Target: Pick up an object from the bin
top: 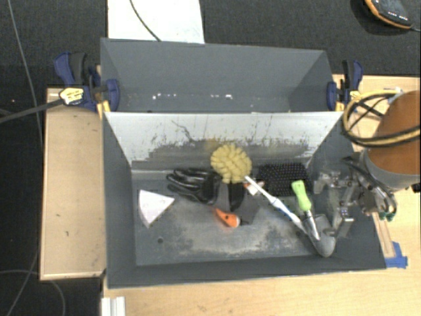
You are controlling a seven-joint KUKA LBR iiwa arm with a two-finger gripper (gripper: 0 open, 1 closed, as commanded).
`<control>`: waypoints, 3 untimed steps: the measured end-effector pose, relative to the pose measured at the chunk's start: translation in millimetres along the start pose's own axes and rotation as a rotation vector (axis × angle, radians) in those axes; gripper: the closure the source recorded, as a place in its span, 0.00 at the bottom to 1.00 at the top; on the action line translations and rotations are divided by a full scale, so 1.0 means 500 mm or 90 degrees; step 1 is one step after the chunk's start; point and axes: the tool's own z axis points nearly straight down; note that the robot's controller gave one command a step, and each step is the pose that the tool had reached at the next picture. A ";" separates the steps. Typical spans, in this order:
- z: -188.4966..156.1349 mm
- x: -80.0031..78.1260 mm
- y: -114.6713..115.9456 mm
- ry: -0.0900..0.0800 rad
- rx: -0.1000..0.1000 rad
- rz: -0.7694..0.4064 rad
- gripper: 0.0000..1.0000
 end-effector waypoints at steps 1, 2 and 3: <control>-0.008 -0.004 0.001 -0.005 0.001 -0.004 0.00; 0.217 0.037 -0.034 -0.002 0.000 0.146 0.00; 0.057 0.019 -0.048 -0.008 0.002 0.011 0.00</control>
Offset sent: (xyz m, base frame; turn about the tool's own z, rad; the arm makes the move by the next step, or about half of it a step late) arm -0.0194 -0.0170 -0.1070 0.2288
